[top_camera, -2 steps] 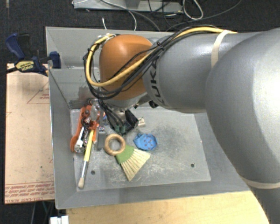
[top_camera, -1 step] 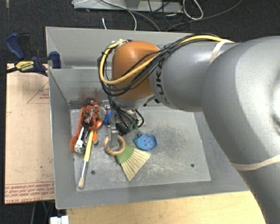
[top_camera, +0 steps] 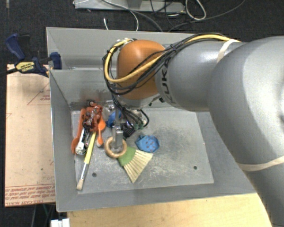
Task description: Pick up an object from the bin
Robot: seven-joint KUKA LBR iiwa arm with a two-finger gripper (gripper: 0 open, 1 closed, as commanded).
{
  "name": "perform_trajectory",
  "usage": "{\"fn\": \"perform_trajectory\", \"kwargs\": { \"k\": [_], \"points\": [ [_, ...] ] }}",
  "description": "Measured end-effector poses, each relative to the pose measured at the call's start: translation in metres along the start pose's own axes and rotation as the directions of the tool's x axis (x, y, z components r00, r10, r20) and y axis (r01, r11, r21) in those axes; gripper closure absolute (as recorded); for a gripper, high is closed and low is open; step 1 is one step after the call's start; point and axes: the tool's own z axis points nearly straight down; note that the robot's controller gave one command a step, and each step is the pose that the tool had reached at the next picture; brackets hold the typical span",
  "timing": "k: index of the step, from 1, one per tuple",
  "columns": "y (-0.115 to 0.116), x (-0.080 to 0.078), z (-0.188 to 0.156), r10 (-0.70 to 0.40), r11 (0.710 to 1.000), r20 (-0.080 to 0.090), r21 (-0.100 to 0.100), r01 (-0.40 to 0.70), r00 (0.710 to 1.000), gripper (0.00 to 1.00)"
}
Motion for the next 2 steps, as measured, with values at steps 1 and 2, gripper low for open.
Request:
{"fn": "perform_trajectory", "kwargs": {
  "k": [1,2],
  "points": [
    [-0.021,0.027,-0.007,-0.02,1.0,-0.003,0.003,0.02,1.0,0.0],
    [-0.006,0.039,0.015,0.048,0.999,0.008,-0.002,-0.048,0.999,0.0]
  ]
}}
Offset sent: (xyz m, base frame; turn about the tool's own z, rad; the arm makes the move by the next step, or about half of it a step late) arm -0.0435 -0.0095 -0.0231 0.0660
